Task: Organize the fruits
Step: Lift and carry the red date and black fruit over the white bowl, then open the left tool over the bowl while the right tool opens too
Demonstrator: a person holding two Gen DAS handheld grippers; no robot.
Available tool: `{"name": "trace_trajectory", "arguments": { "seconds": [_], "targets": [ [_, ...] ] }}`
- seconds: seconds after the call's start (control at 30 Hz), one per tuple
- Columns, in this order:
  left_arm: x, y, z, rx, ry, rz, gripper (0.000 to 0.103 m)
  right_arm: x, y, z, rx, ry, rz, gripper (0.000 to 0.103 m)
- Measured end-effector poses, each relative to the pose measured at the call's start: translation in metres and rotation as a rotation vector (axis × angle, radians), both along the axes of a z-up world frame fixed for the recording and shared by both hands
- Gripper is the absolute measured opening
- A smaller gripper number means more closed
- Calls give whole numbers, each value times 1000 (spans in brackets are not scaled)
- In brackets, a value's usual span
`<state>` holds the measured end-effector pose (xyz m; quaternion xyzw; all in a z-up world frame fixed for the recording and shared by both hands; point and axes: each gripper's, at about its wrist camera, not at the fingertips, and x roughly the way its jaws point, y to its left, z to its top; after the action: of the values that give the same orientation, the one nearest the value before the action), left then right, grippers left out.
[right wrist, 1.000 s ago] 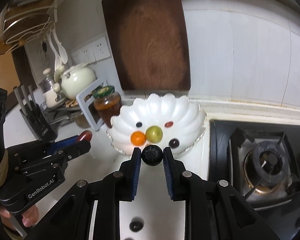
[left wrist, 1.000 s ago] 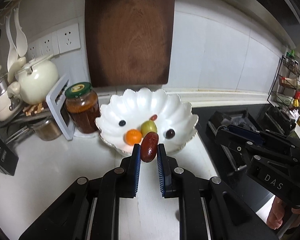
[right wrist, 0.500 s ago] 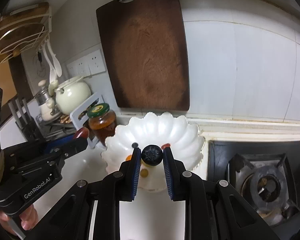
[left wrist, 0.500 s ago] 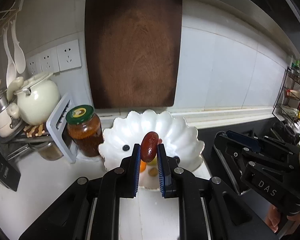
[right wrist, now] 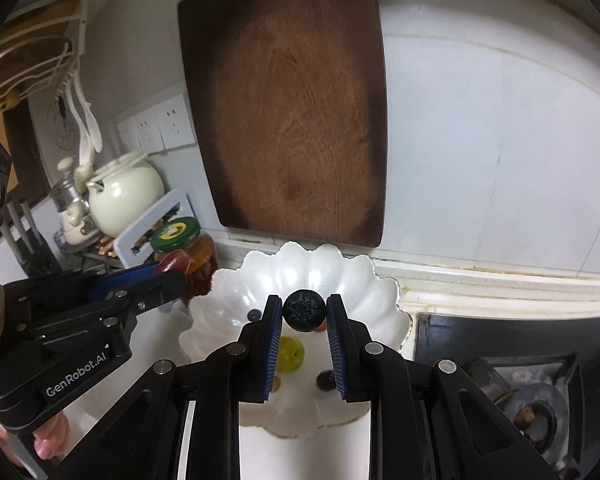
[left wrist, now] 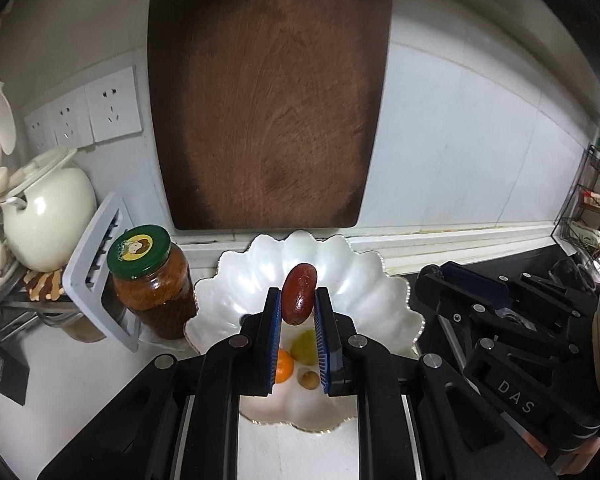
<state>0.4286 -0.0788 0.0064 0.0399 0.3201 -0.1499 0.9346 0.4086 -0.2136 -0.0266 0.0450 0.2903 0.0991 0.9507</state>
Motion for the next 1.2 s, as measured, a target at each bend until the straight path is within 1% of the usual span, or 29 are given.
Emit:
{"name": "trace_trajectory", "arguments": {
  "seconds": [0.13, 0.3, 0.5, 0.63, 0.77, 0.93, 1.07, 1.1, 1.13, 1.17, 1.2],
  "targets": [
    [23, -3, -8, 22, 28, 9, 17, 24, -1, -11, -6, 48, 9, 24],
    [52, -6, -23, 38, 86, 10, 17, 51, 2, -27, -16, 115, 14, 24],
    [80, -8, -46, 69, 155, 22, 17, 73, 6, -43, -60, 169, 12, 24],
    [97, -10, -63, 94, 203, 29, 17, 85, 6, -52, -70, 208, 14, 24],
    [112, -12, -78, 103, 250, 31, 17, 96, 8, -61, -86, 242, 18, 24],
    [121, -19, -94, 136, 290, 29, 18, 105, 9, -70, -94, 275, 19, 24],
    [125, -22, -100, 149, 307, 31, 18, 110, 8, -78, -91, 304, 17, 25],
    [125, -22, -100, 152, 308, 33, 19, 110, 8, -79, -91, 308, 13, 25],
    [125, -22, -101, 159, 311, 35, 25, 110, 7, -81, -88, 313, 12, 26],
    [125, -22, -101, 164, 309, 37, 30, 111, 5, -82, -82, 320, 10, 28],
    [124, -22, -101, 165, 302, 38, 37, 111, 4, -82, -77, 326, 6, 34]
  ]
}}
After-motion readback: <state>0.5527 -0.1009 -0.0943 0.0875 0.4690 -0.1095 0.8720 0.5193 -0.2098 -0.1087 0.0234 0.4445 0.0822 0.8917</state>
